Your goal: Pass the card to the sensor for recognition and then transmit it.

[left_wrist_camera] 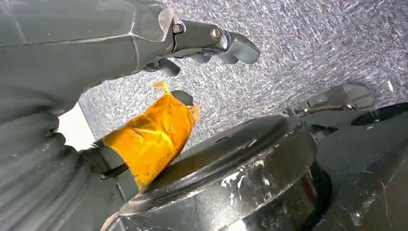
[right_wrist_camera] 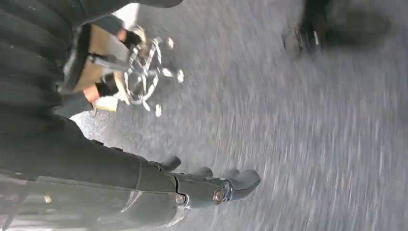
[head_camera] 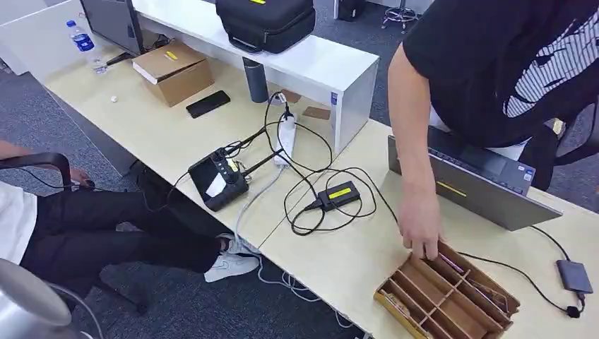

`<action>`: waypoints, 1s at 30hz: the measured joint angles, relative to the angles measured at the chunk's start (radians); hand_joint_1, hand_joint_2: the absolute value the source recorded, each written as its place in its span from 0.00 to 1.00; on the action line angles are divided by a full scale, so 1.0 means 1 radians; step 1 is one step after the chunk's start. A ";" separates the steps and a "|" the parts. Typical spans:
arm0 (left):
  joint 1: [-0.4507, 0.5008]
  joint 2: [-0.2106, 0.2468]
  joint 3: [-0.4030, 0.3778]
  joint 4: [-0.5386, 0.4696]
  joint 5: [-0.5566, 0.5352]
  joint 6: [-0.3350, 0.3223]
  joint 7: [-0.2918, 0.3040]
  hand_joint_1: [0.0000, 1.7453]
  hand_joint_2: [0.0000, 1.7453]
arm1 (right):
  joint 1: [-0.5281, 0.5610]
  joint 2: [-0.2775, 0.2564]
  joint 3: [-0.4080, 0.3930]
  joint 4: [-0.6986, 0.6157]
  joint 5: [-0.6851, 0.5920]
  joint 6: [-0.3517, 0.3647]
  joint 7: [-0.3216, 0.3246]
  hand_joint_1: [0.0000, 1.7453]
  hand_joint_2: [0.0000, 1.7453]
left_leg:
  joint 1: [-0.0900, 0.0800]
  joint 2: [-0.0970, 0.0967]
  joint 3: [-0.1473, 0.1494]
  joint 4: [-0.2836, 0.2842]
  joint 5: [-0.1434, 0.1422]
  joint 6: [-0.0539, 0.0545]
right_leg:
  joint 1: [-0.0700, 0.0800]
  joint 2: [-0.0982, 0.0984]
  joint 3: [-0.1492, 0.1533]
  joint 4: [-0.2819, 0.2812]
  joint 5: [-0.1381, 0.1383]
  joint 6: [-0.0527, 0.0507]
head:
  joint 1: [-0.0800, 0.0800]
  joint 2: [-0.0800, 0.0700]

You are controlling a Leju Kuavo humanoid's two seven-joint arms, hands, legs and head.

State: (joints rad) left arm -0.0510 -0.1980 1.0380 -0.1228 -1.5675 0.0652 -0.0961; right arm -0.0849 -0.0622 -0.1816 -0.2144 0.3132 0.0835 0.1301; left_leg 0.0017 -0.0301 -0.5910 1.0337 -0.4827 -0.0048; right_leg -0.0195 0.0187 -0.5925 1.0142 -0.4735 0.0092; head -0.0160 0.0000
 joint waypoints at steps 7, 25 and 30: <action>0.000 0.000 0.001 0.000 0.003 0.008 0.002 0.00 1.00 | 0.002 -0.005 0.002 0.002 -0.019 -0.155 -0.005 0.00 1.00 | 0.000 0.000 0.000 0.000 0.000 0.000 | 0.000 0.000 0.000 0.000 0.000 0.000 | 0.000 0.000; 0.000 0.000 0.008 0.000 0.000 0.008 0.008 0.00 1.00 | -0.003 0.000 -0.002 0.002 -0.002 -0.146 0.007 0.00 1.00 | 0.000 0.000 0.000 0.000 0.000 0.000 | 0.000 0.000 0.000 0.000 0.000 0.000 | 0.000 0.000; -0.001 0.000 0.008 0.000 0.000 -0.001 0.005 0.00 1.00 | 0.000 0.004 0.002 0.002 0.004 -0.019 -0.015 0.00 1.00 | 0.000 0.000 0.000 0.000 0.000 0.000 | 0.000 0.000 0.000 0.000 0.000 0.000 | 0.000 0.000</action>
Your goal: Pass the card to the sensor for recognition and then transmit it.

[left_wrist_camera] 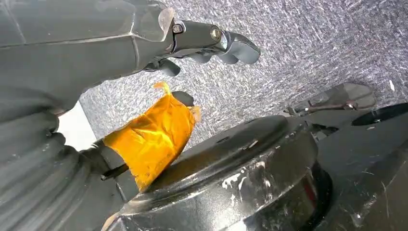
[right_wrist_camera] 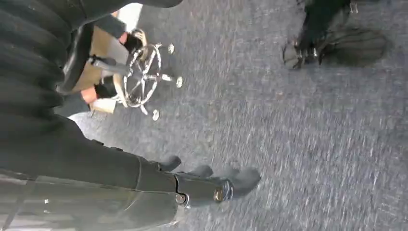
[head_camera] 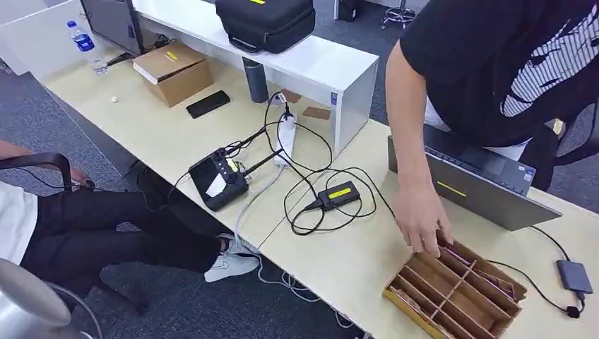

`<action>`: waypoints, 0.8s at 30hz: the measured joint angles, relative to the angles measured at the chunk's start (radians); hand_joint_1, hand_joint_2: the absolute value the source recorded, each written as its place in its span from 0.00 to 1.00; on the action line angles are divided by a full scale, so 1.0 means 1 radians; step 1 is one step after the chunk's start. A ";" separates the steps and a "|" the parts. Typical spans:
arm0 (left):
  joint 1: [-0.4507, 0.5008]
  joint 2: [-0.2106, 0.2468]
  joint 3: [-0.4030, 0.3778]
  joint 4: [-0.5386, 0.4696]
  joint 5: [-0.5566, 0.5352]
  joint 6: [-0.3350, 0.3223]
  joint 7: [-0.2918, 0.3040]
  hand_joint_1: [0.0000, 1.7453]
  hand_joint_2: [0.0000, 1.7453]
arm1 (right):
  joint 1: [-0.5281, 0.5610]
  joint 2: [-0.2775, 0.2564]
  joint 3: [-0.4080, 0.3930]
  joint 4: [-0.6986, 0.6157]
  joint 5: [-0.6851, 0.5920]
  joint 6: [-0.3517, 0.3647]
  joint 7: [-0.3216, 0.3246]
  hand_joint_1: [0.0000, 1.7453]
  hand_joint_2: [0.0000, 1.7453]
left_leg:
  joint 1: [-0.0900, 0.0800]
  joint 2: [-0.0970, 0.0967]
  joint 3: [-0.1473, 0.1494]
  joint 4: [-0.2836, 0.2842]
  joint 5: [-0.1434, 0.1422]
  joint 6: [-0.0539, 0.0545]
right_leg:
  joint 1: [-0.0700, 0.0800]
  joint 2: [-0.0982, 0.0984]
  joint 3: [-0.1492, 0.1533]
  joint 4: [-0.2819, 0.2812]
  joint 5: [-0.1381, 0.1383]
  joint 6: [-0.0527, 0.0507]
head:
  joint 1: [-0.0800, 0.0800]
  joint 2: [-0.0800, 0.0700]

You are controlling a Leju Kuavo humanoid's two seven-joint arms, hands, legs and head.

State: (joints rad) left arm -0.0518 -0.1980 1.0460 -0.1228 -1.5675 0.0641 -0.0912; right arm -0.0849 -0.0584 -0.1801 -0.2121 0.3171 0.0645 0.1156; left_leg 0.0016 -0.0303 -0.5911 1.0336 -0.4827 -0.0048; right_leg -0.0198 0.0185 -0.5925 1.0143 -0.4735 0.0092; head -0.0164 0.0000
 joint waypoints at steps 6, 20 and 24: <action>0.000 0.000 0.000 0.000 0.000 0.007 0.003 0.00 1.00 | -0.008 0.000 -0.011 -0.002 -0.014 -0.106 0.021 0.00 1.00 | 0.000 0.001 0.000 0.000 0.000 0.000 | 0.000 0.000 0.000 0.000 0.000 0.000 | 0.001 0.000; -0.001 0.002 0.000 0.000 0.000 -0.008 -0.002 0.00 1.00 | 0.005 0.003 0.008 0.002 0.014 0.028 -0.001 0.00 1.00 | 0.000 0.000 0.000 0.000 0.000 0.000 | 0.000 0.000 0.000 0.000 0.000 0.000 | 0.000 0.000; -0.001 0.001 0.000 0.000 0.003 0.004 0.003 0.00 1.00 | 0.000 0.005 0.005 0.002 -0.005 -0.104 0.018 0.00 1.00 | 0.000 0.001 0.000 0.000 0.000 0.000 | 0.001 0.000 0.000 0.000 0.000 0.000 | 0.001 0.000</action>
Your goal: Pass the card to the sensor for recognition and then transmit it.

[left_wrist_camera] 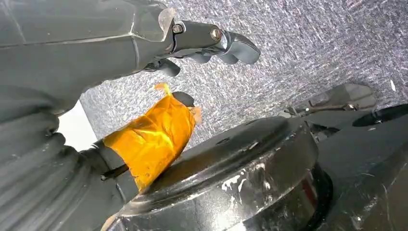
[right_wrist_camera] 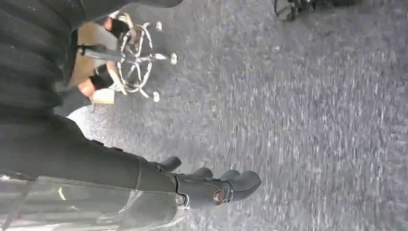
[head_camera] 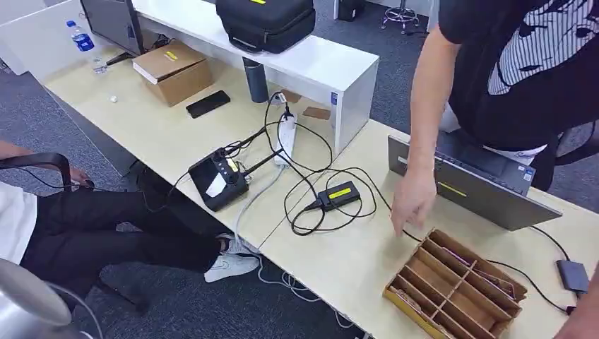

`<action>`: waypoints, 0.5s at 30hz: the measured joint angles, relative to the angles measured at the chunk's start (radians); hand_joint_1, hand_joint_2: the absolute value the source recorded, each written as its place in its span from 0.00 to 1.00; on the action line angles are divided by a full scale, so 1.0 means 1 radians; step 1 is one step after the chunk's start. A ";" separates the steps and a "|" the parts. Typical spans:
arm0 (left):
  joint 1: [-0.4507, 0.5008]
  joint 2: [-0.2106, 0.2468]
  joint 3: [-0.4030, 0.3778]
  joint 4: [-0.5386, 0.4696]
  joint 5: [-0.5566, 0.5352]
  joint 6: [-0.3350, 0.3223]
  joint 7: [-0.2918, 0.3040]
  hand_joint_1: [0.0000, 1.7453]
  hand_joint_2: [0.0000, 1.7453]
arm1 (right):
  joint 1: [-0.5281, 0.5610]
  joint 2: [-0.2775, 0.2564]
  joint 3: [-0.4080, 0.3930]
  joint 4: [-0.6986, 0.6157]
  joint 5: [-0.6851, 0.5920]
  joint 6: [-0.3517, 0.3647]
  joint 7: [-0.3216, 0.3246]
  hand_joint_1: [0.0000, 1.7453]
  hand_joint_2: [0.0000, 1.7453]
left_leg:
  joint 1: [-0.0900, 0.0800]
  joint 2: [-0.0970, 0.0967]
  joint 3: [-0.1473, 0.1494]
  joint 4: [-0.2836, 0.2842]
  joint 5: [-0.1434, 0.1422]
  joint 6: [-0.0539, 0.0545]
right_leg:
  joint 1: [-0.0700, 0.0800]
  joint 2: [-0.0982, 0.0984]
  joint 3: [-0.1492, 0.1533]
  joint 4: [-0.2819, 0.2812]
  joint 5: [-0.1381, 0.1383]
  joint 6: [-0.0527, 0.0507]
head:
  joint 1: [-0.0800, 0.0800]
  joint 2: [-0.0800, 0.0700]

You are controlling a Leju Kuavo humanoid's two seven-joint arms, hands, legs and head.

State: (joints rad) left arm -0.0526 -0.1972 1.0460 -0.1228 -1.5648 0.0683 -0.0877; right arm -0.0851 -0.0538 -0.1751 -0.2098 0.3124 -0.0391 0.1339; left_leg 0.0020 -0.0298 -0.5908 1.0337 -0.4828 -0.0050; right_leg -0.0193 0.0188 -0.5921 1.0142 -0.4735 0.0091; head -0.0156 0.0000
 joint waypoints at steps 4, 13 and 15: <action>0.000 0.000 0.000 0.000 -0.003 -0.004 -0.002 0.00 1.00 | 0.001 0.001 0.002 0.000 0.025 0.129 -0.011 0.00 1.00 | 0.000 0.000 0.000 0.000 0.000 0.000 | 0.000 0.000 0.000 0.000 0.000 0.000 | 0.000 0.000; -0.001 0.001 0.000 0.000 -0.003 -0.004 -0.002 0.00 1.00 | 0.001 0.009 0.002 0.000 0.020 0.125 0.000 0.00 1.00 | 0.000 0.000 0.000 0.000 0.000 0.000 | 0.000 0.000 0.000 0.000 0.000 0.000 | 0.000 0.000; -0.001 0.000 0.000 0.000 -0.003 -0.005 -0.002 0.00 1.00 | 0.003 0.013 0.002 0.000 0.016 0.094 0.003 0.00 1.00 | 0.000 0.000 0.000 0.000 0.000 0.000 | -0.001 0.000 0.000 0.000 0.000 0.000 | -0.001 0.000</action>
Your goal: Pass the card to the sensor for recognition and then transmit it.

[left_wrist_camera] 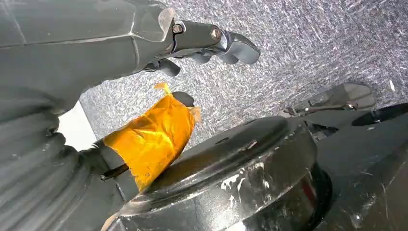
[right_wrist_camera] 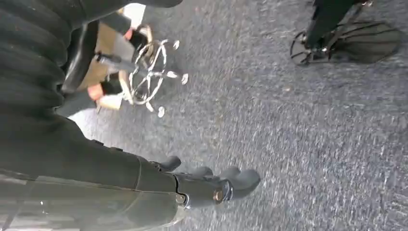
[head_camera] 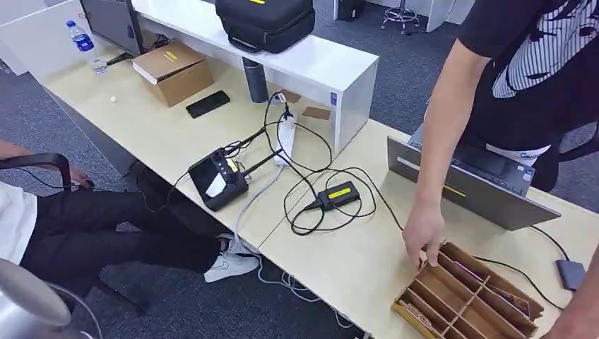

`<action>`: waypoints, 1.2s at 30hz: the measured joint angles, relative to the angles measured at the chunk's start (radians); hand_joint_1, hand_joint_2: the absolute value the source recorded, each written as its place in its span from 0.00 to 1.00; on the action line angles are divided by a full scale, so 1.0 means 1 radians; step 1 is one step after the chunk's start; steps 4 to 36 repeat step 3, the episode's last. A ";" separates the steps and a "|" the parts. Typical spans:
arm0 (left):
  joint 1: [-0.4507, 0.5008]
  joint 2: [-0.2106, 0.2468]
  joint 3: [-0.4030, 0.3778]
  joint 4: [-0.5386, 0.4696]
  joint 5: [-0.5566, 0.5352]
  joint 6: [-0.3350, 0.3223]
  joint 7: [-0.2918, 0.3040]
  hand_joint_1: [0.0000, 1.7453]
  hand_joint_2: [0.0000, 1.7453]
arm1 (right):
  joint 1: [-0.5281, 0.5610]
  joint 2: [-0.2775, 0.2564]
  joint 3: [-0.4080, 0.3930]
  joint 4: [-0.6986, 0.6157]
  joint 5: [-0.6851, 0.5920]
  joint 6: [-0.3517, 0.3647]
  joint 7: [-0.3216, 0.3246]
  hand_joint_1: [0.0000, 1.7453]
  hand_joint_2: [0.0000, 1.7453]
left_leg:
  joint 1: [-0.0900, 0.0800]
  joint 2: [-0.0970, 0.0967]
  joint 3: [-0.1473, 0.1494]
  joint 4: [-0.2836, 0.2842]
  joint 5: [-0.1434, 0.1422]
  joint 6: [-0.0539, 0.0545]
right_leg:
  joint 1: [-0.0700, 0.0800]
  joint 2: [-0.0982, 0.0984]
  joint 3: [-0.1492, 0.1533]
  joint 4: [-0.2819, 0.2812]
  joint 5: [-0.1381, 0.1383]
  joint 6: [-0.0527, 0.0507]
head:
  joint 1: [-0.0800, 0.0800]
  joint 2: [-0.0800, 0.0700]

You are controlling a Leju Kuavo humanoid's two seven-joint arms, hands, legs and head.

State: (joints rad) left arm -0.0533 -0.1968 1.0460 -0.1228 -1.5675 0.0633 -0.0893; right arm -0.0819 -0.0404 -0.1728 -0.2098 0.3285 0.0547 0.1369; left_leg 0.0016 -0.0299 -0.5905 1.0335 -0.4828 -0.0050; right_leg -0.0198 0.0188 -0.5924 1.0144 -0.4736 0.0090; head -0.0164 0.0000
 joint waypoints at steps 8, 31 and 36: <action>0.000 0.000 0.000 0.000 0.003 0.002 0.002 0.00 1.00 | 0.000 -0.004 -0.002 0.000 -0.012 -0.104 0.009 0.00 1.00 | 0.001 0.000 0.000 0.000 0.000 0.000 | 0.001 0.000 0.000 0.000 0.000 0.000 | 0.001 0.000; 0.000 0.000 0.000 0.000 0.003 0.002 0.002 0.00 1.00 | 0.000 -0.004 -0.002 0.000 -0.012 -0.104 0.009 0.00 1.00 | 0.001 0.000 0.000 0.000 0.000 0.000 | 0.001 0.000 0.000 0.000 0.000 0.000 | 0.001 0.000; 0.000 0.000 0.000 0.000 0.003 0.002 0.002 0.00 1.00 | 0.000 -0.004 -0.002 0.000 -0.012 -0.104 0.009 0.00 1.00 | 0.001 0.000 0.000 0.000 0.000 0.000 | 0.001 0.000 0.000 0.000 0.000 0.000 | 0.001 0.000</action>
